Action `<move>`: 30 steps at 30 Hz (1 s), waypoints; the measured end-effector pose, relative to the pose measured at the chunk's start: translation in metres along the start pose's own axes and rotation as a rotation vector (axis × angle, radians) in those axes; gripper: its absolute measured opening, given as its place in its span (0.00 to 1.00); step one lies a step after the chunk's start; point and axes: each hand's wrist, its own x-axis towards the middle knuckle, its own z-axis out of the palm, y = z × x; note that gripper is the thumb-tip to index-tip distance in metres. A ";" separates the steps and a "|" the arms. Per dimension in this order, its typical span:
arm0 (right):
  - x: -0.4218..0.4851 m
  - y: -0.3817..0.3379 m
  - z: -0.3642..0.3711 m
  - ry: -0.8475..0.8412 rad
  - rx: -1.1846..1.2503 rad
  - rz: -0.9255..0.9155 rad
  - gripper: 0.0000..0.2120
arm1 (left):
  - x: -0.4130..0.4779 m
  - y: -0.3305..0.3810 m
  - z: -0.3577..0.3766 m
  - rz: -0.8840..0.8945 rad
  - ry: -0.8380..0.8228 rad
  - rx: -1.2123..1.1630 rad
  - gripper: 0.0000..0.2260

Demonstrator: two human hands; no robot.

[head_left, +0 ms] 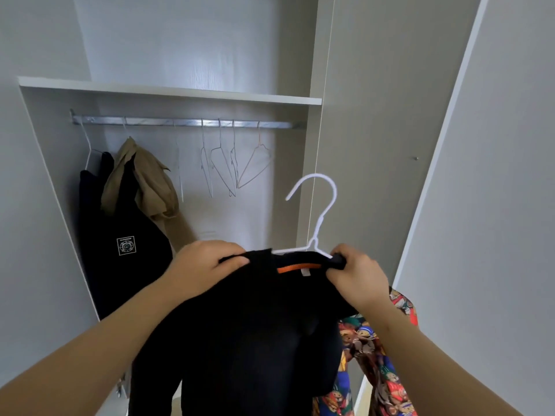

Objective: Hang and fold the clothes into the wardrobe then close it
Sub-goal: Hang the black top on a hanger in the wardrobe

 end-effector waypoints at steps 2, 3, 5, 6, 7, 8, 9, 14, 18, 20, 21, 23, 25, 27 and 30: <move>0.002 0.009 -0.008 0.046 0.079 0.064 0.08 | -0.006 -0.017 -0.007 -0.066 0.028 -0.046 0.13; 0.002 0.010 -0.010 0.058 0.105 0.077 0.09 | -0.008 -0.021 -0.010 -0.097 0.026 -0.049 0.10; 0.003 0.008 -0.009 0.055 0.133 0.083 0.10 | -0.006 -0.017 -0.012 -0.117 -0.004 -0.018 0.15; 0.004 0.004 -0.007 0.046 0.138 0.079 0.11 | -0.002 -0.011 -0.011 -0.106 -0.038 0.009 0.20; 0.004 0.000 -0.004 0.035 0.134 0.068 0.11 | 0.002 -0.001 -0.008 -0.090 -0.085 0.059 0.22; 0.004 -0.003 -0.002 0.024 0.126 0.052 0.11 | 0.006 0.006 -0.003 -0.067 -0.132 0.139 0.22; 0.003 -0.006 0.000 0.018 0.117 0.034 0.10 | 0.010 0.013 0.004 -0.041 -0.163 0.237 0.19; -0.001 0.001 -0.008 0.003 0.061 -0.056 0.07 | 0.014 0.021 0.009 0.011 -0.016 0.319 0.23; -0.004 0.022 -0.021 -0.032 0.026 -0.001 0.05 | 0.015 0.013 0.004 -0.056 0.109 0.307 0.26; -0.006 0.025 -0.023 -0.050 0.015 0.023 0.03 | 0.016 0.014 0.006 -0.065 0.145 0.303 0.28; -0.006 0.024 -0.023 -0.060 -0.004 0.015 0.02 | 0.018 0.016 0.006 -0.077 0.159 0.292 0.28; -0.006 0.016 -0.022 -0.035 -0.059 -0.080 0.03 | 0.019 0.020 0.006 -0.101 0.176 0.236 0.25; -0.006 0.005 -0.021 -0.003 -0.040 -0.192 0.08 | 0.019 0.023 0.007 -0.100 0.197 0.175 0.22; -0.004 -0.004 -0.021 -0.025 0.031 -0.216 0.14 | 0.018 0.028 0.006 -0.069 0.232 0.140 0.23; 0.000 -0.008 -0.021 -0.022 -0.035 -0.163 0.20 | 0.018 0.032 0.004 -0.049 0.247 0.130 0.22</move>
